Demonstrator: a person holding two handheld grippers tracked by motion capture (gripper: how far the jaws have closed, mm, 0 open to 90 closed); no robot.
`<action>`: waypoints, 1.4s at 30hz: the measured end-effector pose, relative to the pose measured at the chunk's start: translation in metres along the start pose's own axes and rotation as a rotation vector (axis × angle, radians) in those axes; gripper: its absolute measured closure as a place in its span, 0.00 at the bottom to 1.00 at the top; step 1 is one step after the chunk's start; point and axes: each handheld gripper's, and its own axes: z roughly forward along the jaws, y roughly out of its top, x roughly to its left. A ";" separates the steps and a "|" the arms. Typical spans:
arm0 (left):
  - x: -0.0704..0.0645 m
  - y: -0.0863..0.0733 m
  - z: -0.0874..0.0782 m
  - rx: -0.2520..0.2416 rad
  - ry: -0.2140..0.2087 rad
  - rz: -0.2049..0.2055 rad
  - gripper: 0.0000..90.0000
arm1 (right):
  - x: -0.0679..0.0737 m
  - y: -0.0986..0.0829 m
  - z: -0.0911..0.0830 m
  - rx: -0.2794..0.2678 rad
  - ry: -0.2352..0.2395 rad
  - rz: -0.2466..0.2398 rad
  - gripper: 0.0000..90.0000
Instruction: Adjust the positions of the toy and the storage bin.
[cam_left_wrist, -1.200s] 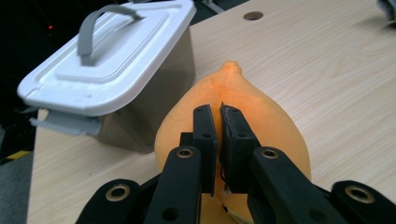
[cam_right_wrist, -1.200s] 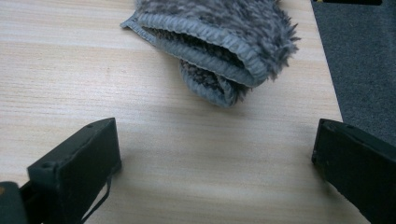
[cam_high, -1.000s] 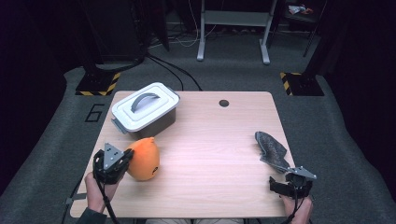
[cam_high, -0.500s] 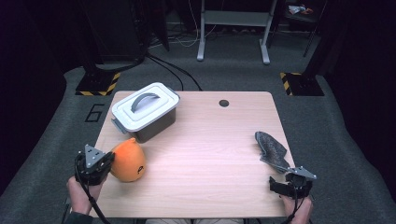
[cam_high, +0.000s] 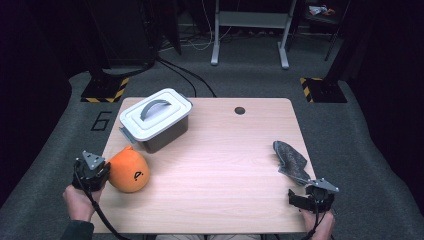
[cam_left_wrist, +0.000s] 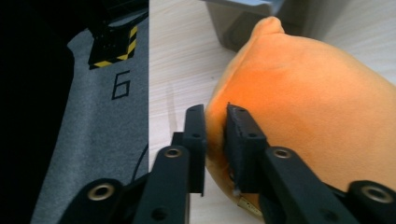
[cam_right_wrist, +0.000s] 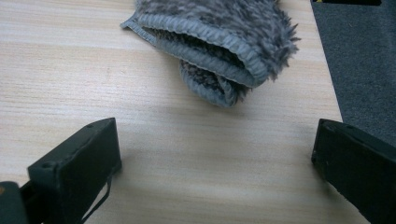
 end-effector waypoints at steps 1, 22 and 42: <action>0.003 0.000 0.003 0.011 0.007 -0.003 0.85 | 0.000 0.000 0.000 0.000 0.000 0.000 0.00; 0.041 -0.008 0.024 0.050 0.015 -0.133 0.49 | -0.001 0.000 0.000 -0.001 0.001 -0.004 0.00; 0.028 0.016 0.016 -0.030 -0.110 -0.118 0.34 | -0.001 0.000 0.000 -0.001 0.001 -0.005 0.00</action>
